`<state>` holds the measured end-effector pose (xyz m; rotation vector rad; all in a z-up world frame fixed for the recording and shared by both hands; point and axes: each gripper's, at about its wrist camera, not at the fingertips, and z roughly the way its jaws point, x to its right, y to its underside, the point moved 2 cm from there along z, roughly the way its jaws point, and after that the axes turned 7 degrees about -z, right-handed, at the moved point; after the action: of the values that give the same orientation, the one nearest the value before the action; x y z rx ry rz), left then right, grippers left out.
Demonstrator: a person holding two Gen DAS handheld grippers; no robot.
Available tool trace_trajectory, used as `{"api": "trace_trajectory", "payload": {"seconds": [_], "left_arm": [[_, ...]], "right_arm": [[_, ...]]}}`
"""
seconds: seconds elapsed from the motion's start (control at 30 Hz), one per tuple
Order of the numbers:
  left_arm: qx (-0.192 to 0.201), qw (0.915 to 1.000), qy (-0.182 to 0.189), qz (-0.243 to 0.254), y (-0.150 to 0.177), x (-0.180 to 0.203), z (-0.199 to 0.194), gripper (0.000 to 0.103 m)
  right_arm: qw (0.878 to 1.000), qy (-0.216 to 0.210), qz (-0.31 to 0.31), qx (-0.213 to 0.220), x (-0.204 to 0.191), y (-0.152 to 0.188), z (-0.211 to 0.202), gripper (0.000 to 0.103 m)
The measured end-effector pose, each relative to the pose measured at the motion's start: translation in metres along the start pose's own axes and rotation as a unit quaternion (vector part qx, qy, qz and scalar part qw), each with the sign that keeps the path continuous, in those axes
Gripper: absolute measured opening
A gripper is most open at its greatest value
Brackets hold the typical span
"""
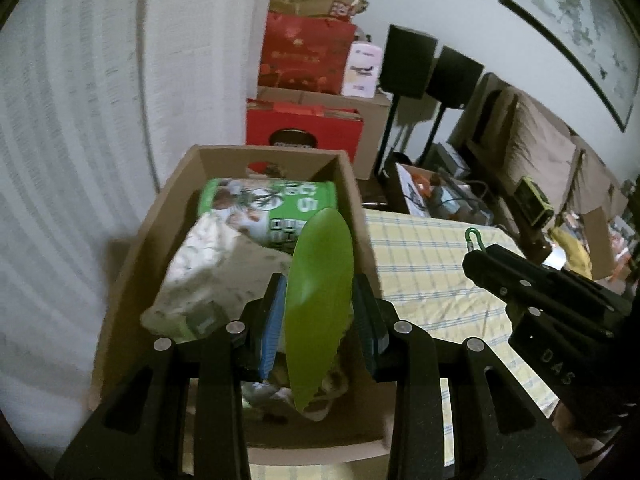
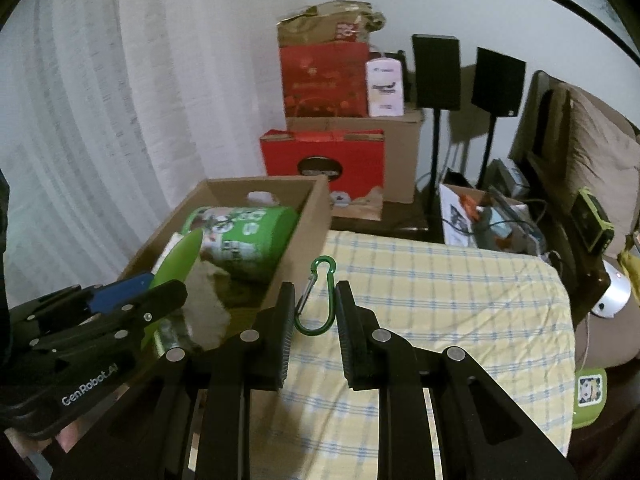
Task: Organize objects
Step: 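Lower the scraper and carabiner into the box and open both tools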
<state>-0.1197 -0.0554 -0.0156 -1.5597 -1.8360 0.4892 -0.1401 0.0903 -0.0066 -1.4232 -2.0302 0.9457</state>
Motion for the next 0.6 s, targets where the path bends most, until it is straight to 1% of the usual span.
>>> {"api": "trace_trajectory", "payload": {"seconds": [0.3,0.47,0.6], "left_arm": [[-0.016,0.9997,-0.013,-0.009,0.007,-0.029,0.007,0.031],[-0.037,0.9991,-0.011,-0.015,0.020,-0.039,0.018,0.031],[-0.044,0.9988,-0.012,-0.020,0.025,-0.044,0.025,0.031]], "right_arm": [[0.999,-0.037,-0.009,-0.020,-0.028,0.001,0.018,0.019],[0.998,-0.054,-0.024,-0.035,-0.049,0.009,0.029,0.019],[0.996,-0.066,-0.036,-0.045,-0.065,0.014,0.037,0.019]]}}
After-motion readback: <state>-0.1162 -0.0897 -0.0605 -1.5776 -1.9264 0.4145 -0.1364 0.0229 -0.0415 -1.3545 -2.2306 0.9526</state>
